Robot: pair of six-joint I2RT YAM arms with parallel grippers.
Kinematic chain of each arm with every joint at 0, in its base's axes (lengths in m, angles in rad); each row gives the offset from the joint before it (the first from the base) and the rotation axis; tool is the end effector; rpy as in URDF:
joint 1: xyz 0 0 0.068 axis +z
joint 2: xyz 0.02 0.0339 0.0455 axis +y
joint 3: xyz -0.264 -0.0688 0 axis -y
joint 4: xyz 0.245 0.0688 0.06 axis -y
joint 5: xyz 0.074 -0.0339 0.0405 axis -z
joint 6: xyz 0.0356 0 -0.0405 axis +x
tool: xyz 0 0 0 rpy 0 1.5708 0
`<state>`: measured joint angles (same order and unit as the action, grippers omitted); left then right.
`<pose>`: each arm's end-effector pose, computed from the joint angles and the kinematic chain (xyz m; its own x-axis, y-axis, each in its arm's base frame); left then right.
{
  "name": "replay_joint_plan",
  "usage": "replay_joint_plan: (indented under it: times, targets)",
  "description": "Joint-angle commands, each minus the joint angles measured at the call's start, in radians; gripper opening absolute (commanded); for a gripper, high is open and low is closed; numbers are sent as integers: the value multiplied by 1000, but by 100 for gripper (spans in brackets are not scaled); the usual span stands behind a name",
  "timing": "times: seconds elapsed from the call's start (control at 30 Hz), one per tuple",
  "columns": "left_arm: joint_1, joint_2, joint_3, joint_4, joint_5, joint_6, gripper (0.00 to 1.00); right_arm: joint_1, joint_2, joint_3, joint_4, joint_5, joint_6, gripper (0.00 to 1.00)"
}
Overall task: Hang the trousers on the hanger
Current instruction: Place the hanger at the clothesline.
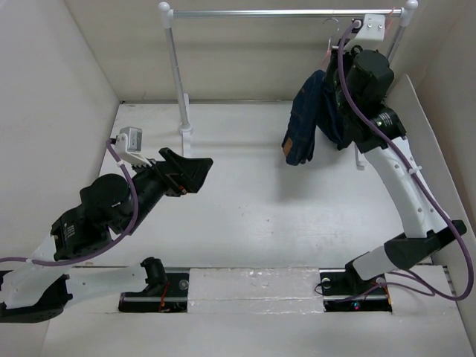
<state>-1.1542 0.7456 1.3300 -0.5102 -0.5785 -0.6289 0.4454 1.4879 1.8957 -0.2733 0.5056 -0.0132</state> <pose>0.0586 -0.0843 0.4855 -0.2964 -0.5474 -0.7826 0.4584 0.6373 -0.6194 0.2813 0.1152 0.5429 0.1203 0.0446 -0.9917 0.0578 0.9970 0.0519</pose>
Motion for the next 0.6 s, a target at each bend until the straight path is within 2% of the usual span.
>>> replay_joint_plan:
  times: [0.0, 0.17, 0.57]
  targets:
    - [4, 5, 11, 19, -3, 8, 90, 42, -122, -12, 218, 17, -37, 0]
    - [4, 23, 24, 27, -4, 31, 90, 55, -161, -37, 255, 22, -59, 0]
    - [4, 28, 28, 15, -9, 32, 90, -27, 47, 239, 157, -10, -96, 0]
